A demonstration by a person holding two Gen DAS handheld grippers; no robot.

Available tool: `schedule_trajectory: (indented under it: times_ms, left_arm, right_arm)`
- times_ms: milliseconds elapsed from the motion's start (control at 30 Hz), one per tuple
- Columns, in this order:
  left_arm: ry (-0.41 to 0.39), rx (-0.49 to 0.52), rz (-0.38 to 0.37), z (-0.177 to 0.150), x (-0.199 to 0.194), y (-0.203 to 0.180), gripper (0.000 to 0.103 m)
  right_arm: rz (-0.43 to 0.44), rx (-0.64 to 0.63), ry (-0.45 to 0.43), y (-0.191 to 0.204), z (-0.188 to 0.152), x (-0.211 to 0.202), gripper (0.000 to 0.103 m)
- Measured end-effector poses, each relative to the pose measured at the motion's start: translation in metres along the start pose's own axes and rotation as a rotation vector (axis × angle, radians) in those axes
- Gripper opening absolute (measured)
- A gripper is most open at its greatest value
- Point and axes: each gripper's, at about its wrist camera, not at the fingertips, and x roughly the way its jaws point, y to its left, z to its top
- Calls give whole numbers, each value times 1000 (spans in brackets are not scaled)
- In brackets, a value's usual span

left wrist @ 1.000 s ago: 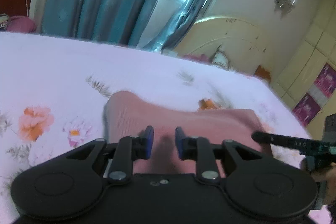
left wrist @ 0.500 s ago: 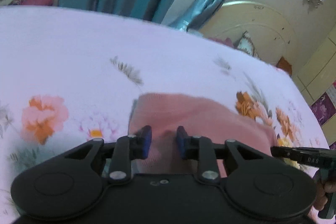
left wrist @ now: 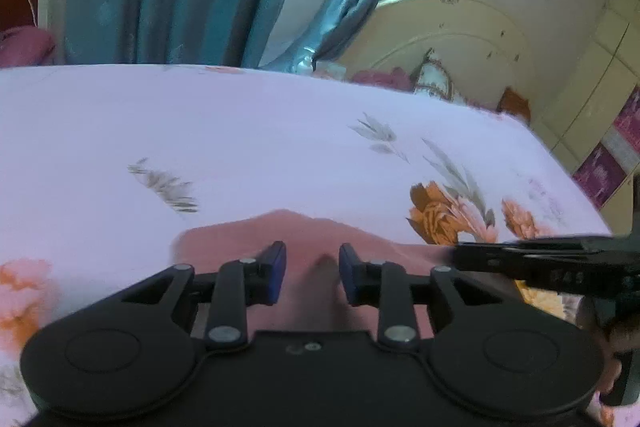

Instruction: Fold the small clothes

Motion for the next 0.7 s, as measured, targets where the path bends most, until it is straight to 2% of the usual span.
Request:
schedule_trajectory:
  times_ms: [67, 133, 167, 200, 267, 333, 400, 467, 500, 567, 633, 667, 700]
  left_arm:
    - [48, -33, 50, 3, 18, -2, 30]
    - [63, -25, 54, 6, 24, -1, 30]
    - [76, -27, 63, 10, 22, -1, 26]
    - [74, -29, 59, 11, 15, -1, 26]
    - [13, -11, -1, 5, -16, 2, 31]
    - [10, -9, -58, -12, -44, 1, 32]
    - [-11, 27, -61, -36, -65, 0, 29]
    - [-16, 23, -99, -58, -75, -2, 29]
    - [-7, 39, -75, -65, -72, -4, 26]
    - [-5, 88, -39, -69, -60, -12, 23]
    - [10, 78, -23, -61, -59, -20, 23]
    - [3, 79, -31, -59, -67, -24, 23]
    - [-9, 80, -52, -60, -76, -25, 23]
  right_arm:
    - [30, -45, 27, 21, 7, 20, 5]
    - [-4, -87, 85, 32, 3, 42, 5]
    - [-37, -102, 82, 33, 2, 50, 4]
    - [-35, -84, 77, 30, 2, 51, 5]
    - [-26, -26, 60, 22, 3, 34, 5]
    - [-17, -20, 12, 14, -2, 4, 5]
    - [26, -5, 37, 7, -13, -17, 5]
    - [97, -47, 64, 8, -30, -34, 5]
    - [98, -87, 101, 10, -40, -38, 5]
    - [-33, -153, 128, 8, -57, -29, 0]
    - [3, -36, 103, -10, -54, -27, 0]
    - [-2, 6, 98, -11, -52, -31, 0]
    - [-29, -7, 76, -7, -52, -40, 0]
